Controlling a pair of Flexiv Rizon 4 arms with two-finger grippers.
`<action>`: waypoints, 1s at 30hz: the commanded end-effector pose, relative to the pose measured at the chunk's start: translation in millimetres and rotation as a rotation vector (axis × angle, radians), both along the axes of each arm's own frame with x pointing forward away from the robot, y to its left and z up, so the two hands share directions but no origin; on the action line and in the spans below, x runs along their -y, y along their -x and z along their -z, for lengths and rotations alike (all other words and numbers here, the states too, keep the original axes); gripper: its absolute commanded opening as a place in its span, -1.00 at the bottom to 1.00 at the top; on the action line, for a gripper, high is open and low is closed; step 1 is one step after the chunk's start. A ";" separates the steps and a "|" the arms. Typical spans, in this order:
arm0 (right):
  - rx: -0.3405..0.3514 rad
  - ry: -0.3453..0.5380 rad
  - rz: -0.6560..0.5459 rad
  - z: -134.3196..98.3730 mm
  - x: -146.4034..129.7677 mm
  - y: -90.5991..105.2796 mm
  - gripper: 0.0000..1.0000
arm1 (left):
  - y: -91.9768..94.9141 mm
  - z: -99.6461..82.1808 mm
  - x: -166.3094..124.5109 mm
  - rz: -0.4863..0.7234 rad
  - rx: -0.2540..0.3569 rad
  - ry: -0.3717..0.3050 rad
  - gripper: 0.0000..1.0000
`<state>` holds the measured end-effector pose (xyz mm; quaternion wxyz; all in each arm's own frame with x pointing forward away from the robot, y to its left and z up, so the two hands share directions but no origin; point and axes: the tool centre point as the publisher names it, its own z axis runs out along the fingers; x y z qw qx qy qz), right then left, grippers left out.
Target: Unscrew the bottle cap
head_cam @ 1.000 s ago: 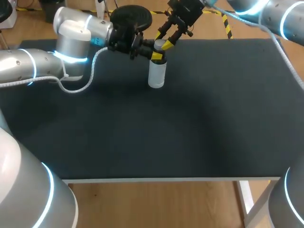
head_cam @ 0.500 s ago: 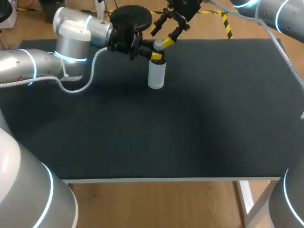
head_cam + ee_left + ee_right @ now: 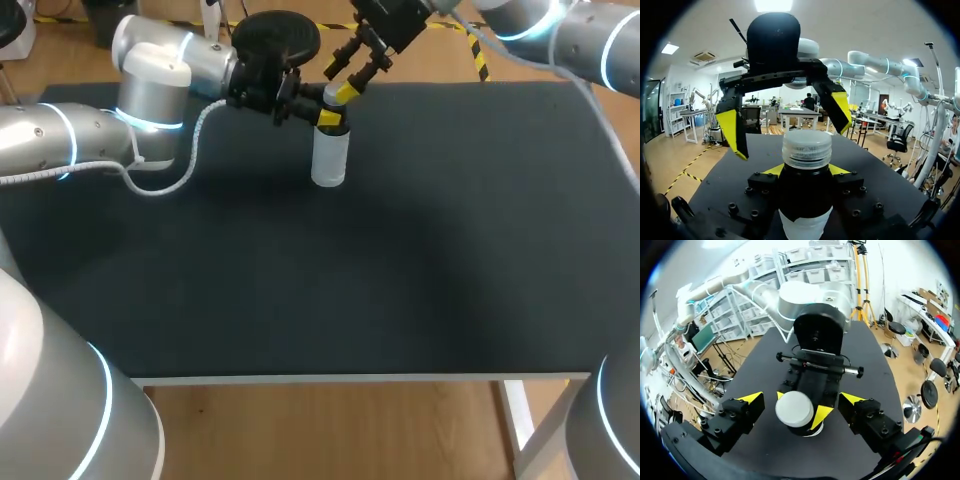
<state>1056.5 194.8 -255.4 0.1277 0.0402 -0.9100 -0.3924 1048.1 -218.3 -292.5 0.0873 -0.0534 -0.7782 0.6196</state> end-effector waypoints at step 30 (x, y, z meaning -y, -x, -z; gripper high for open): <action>0.146 0.047 0.184 5.1 4.9 3.7 -1.00 | -2.0 2.6 0.6 0.005 -0.002 0.003 -1.00</action>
